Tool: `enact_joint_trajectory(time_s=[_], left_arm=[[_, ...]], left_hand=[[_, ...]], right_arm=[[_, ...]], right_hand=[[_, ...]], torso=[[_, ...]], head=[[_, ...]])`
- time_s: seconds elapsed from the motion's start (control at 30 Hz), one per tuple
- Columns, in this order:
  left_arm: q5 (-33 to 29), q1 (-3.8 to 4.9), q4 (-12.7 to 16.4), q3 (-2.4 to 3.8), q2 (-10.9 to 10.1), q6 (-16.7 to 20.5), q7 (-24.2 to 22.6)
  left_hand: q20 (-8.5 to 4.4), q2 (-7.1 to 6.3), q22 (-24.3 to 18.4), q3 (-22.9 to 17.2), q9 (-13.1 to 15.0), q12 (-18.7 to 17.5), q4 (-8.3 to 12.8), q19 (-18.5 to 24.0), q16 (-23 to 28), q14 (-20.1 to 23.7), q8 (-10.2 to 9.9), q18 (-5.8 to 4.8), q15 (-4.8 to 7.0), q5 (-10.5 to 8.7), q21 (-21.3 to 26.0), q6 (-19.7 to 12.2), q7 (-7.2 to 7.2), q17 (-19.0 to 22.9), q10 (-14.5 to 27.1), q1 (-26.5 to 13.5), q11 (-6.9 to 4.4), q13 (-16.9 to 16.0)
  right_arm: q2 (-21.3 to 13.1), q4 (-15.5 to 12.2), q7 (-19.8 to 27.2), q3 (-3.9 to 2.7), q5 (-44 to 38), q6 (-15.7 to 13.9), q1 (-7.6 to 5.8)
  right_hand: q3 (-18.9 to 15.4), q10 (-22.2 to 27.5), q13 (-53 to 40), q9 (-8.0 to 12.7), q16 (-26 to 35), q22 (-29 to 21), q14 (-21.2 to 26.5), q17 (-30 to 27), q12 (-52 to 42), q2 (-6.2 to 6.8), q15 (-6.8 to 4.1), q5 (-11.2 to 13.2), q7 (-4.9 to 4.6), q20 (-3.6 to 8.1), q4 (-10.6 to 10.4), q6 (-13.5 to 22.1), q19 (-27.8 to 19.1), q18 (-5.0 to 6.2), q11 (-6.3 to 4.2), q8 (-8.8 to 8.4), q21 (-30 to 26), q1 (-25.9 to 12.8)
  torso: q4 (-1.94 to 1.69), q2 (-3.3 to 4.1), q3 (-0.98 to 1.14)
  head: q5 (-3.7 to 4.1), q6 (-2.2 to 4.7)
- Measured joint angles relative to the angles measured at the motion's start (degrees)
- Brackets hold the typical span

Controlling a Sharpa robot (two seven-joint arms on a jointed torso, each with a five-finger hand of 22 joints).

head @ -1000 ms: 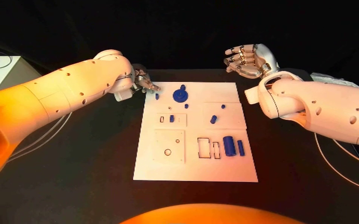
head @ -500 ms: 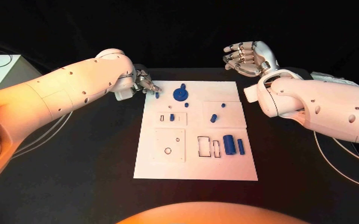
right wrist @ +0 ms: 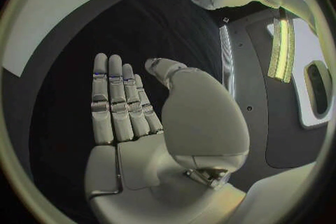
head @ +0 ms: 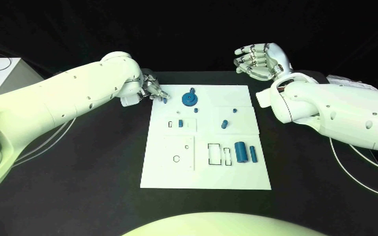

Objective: Assemble the parts on the task board

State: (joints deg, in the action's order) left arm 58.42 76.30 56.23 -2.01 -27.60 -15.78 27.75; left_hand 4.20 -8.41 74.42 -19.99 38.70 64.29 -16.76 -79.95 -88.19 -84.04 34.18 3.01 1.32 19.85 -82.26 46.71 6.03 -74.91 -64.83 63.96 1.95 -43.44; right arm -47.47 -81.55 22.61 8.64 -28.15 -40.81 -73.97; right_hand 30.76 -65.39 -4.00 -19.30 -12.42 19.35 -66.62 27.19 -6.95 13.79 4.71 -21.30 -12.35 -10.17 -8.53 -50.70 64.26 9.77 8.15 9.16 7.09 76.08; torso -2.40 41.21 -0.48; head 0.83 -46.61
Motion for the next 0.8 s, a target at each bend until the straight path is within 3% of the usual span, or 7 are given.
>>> enact_joint_trajectory(time_s=[0.37,0.57,0.73,0.8], left_arm=[[-0.1,-0.08,-0.4,-0.3,0.4,0.0,-0.1],[-0.9,-0.08,-0.2,-0.32,0.1,1.0,-0.2],[-3.1,-0.1,0.7,-0.19,-0.5,2.5,-0.3],[-4.1,-0.09,1.1,-0.15,-0.7,3.1,-0.3]], left_hand=[[0.0,1.64,0.1,-0.4,-0.1,0.0,0.4,0.0,0.0,0.0,0.6,0.0,0.42,0.0,0.0,0.6,-0.61,0.0,-0.2,1.6,-0.21,-0.1],[-0.21,3.08,0.0,-2.8,0.6,-0.3,1.0,-0.2,0.0,0.0,2.3,0.0,0.86,0.0,0.0,0.9,-0.91,0.0,0.4,4.9,-1.03,1.0],[-0.63,2.48,-0.4,-10.1,2.0,-1.1,2.8,0.2,0.0,0.2,7.0,0.0,1.45,-0.24,0.0,-1.2,-1.55,0.0,1.4,8.2,-1.52,2.2],[-0.82,2.23,-0.3,-11.8,1.9,-1.1,1.4,0.0,0.0,0.2,8.3,0.01,1.45,-0.71,0.0,-2.0,-1.74,0.0,1.4,8.4,-1.52,2.2]], right_arm=[[0.0,0.0,-0.3,0.0,-0.1,0.0,0.0],[0.1,0.1,-0.5,0.0,-0.1,0.1,0.0],[0.2,0.3,-0.7,0.0,-0.1,0.1,0.0],[0.2,0.3,-0.7,0.0,-0.1,0.1,0.0]], right_hand=[[0.2,0.0,0.1,0.1,0.0,-0.2,0.0,-0.2,0.2,-0.24,-0.03,0.0,0.01,-0.11,0.2,0.0,0.1,0.0,0.0,-0.21,0.0,-0.2],[0.2,0.0,0.2,0.1,0.2,-0.3,-0.1,-0.3,0.2,-0.24,-0.15,-0.1,0.01,-0.2,0.2,0.0,0.2,0.0,0.0,-0.21,0.0,-0.2],[0.2,-0.2,0.3,0.0,0.5,-0.6,-0.5,-0.6,0.2,-0.24,-0.19,-0.9,-0.1,0.02,0.2,-0.1,0.4,-0.02,0.16,-0.21,-0.2,-0.2],[0.3,-0.2,0.3,0.1,0.5,-0.7,-0.5,-0.8,0.4,-0.24,-0.11,-1.2,-0.19,0.02,0.3,-0.2,0.4,-0.02,0.17,-0.21,-0.2,-0.2]], torso=[[0.0,0.07,0.04],[-0.08,0.04,0.02],[-0.08,-0.03,-0.03],[-0.07,-0.05,-0.03]], head=[[0.16,-0.47],[0.27,-0.58],[0.34,-0.58],[0.3,-0.65]])
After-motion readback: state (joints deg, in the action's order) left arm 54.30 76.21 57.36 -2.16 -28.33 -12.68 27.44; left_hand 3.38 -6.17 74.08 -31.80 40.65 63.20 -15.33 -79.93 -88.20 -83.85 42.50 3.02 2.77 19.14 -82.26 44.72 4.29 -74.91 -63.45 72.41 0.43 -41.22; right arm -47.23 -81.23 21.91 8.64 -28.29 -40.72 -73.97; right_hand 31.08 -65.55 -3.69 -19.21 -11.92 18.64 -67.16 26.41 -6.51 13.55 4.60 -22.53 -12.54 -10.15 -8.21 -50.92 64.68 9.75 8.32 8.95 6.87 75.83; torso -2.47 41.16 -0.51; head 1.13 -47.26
